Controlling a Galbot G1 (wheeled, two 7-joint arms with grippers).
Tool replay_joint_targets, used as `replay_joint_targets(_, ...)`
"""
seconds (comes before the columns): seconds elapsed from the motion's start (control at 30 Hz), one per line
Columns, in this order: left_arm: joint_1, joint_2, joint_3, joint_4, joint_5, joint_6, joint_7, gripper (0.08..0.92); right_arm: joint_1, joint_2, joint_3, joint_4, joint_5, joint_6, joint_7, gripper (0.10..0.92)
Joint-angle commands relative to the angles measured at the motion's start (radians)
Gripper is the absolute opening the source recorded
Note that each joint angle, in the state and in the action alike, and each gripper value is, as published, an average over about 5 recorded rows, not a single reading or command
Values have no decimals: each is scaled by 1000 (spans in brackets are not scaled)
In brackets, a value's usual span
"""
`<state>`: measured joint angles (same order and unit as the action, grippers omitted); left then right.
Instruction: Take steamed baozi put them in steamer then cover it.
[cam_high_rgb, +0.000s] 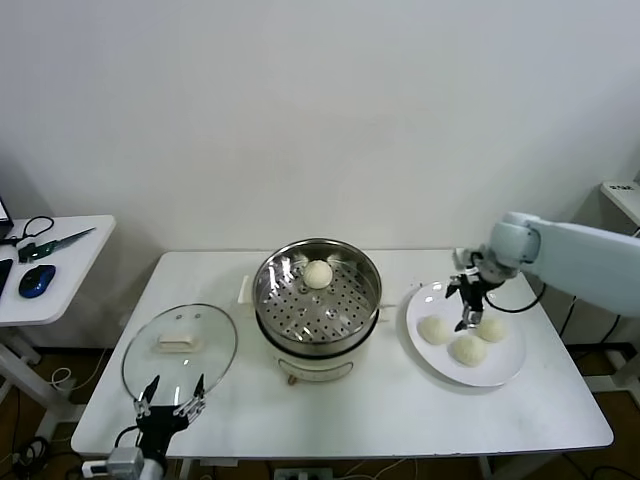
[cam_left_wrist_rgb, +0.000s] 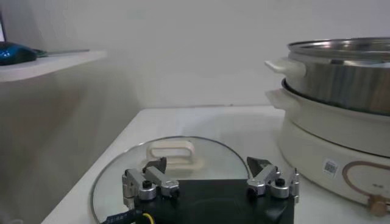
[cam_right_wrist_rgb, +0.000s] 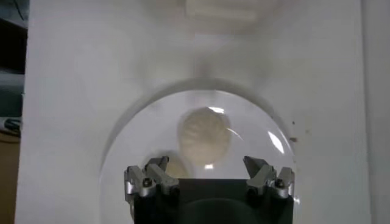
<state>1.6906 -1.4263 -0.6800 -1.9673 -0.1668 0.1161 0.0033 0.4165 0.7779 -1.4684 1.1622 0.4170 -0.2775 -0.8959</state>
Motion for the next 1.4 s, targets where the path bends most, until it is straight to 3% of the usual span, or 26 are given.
replay_joint_targets(0.03, 1, 1, 0, 1, 1, 0, 0, 823, -192, 43, 149, -93, -76, -40, 35, 823)
replay_joint_targets(0.4, -1, 2, -1, 3, 1, 1, 0, 823, -241, 87, 213, -140, -93, -40, 63, 803)
replay_joint_targets(0.6, -2, 2, 0, 1, 3, 2, 0, 823, -225, 78, 217, -125, -90, -38, 58, 671)
replay_joint_targets(0.77, -3, 1, 1, -3, 6, 3, 0, 823, -151, 47, 174, -68, -61, -32, 33, 631)
replay_joint_targets(1.1, 6, -1, 1, -15, 11, 4, 0, 823, 589, 132, -295, 28, 285, 33, -119, 628)
replay_joint_targets(1.27, 4, -2, 7, -17, 12, 5, 0, 823, 765, 231, -283, 104, 469, -2, -128, 628)
replay_joint_targets(1.4, -1, -3, 14, -16, 13, 6, 1, 823, 765, 320, -183, 219, 599, -101, -18, 628)
